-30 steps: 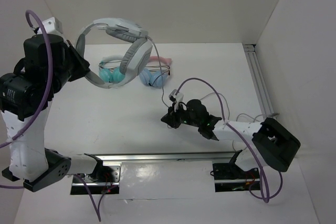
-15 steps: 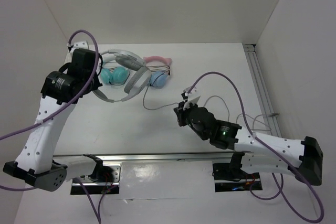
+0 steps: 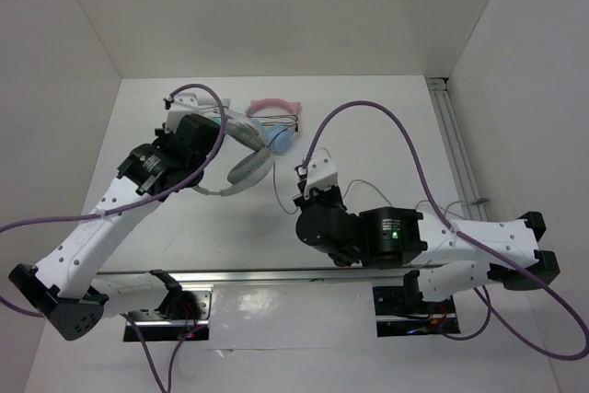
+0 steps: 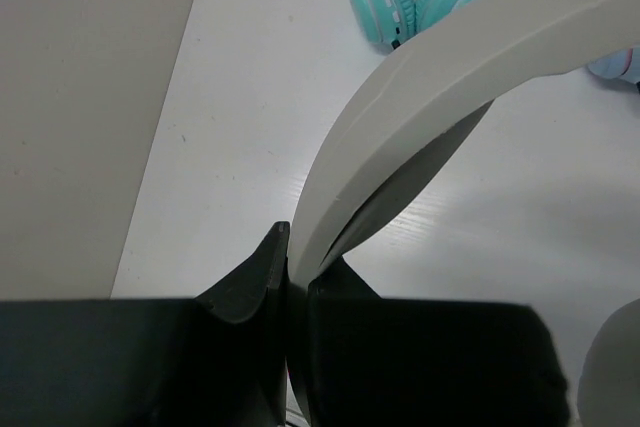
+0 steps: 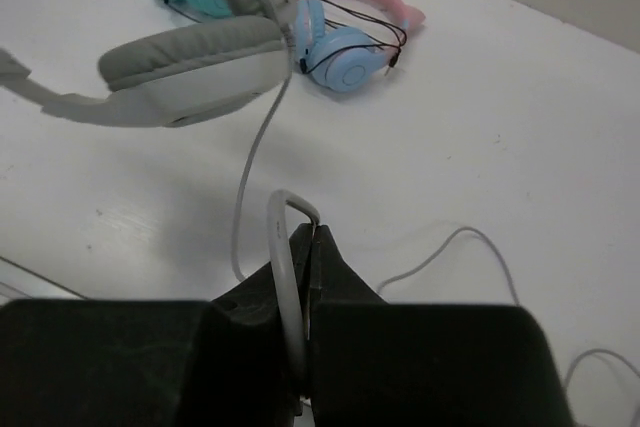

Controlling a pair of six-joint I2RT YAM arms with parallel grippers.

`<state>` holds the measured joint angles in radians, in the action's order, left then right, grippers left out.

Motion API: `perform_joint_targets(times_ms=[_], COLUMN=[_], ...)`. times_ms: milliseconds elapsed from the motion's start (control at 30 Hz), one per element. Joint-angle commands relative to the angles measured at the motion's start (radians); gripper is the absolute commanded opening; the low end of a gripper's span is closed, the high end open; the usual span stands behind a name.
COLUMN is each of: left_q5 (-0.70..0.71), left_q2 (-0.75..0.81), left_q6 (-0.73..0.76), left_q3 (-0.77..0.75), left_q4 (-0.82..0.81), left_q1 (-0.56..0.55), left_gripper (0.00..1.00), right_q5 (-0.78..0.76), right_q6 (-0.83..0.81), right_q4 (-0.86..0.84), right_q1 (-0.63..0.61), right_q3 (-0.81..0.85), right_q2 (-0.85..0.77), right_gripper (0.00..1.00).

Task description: Wrap the headphones

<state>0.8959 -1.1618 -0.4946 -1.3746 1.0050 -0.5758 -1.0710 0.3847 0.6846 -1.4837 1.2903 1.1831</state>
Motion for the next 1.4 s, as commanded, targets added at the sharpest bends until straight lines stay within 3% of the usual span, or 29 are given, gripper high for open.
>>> perform_joint_targets(times_ms=[0, 167, 300, 433, 500, 700, 833, 900, 1133, 1367], left_q5=[0.11, 0.159, 0.072, -0.078, -0.145, -0.147, -0.225, -0.271, -0.44, -0.563], left_q2=[-0.027, -0.078, -0.05, 0.016, 0.063, -0.014, -0.047, -0.047, 0.062, 0.096], left_q6=[-0.016, -0.039, 0.039, 0.126, 0.195, 0.206, 0.225, 0.235, 0.307, 0.327], left_q3=[0.021, 0.058, 0.155, 0.207, 0.242, 0.229, 0.216, 0.216, 0.247, 0.247], left_q4=[-0.109, -0.099, -0.204, -0.295, -0.357, -0.333, -0.324, -0.324, -0.364, -0.364], left_q1=[-0.062, -0.159, -0.196, -0.216, -0.265, -0.368, -0.38, -0.392, -0.484, -0.506], left_gripper=[0.0, 0.0, 0.0, 0.0, 0.0, 0.0, 0.0, 0.0, 0.0, 0.0], right_q5=[-0.098, -0.155, -0.164, -0.173, -0.173, -0.063, 0.095, 0.095, 0.161, 0.184], right_q6=[0.023, 0.037, -0.013, -0.122, -0.247, -0.516, -0.612, -0.633, -0.682, -0.714], right_q4=[0.171, 0.271, 0.274, 0.195, 0.076, -0.153, -0.174, -0.187, -0.253, -0.255], right_q1=[-0.094, -0.168, -0.168, -0.168, -0.168, -0.168, -0.168, -0.168, -0.028, 0.068], right_q3=[0.111, 0.185, 0.216, 0.201, 0.163, 0.135, 0.112, 0.101, 0.055, 0.055], right_q2=[0.071, 0.093, 0.043, 0.006, -0.029, -0.082, -0.071, -0.06, -0.069, -0.051], right_gripper=[0.0, 0.0, 0.0, 0.0, 0.0, 0.0, 0.0, 0.0, 0.0, 0.0])
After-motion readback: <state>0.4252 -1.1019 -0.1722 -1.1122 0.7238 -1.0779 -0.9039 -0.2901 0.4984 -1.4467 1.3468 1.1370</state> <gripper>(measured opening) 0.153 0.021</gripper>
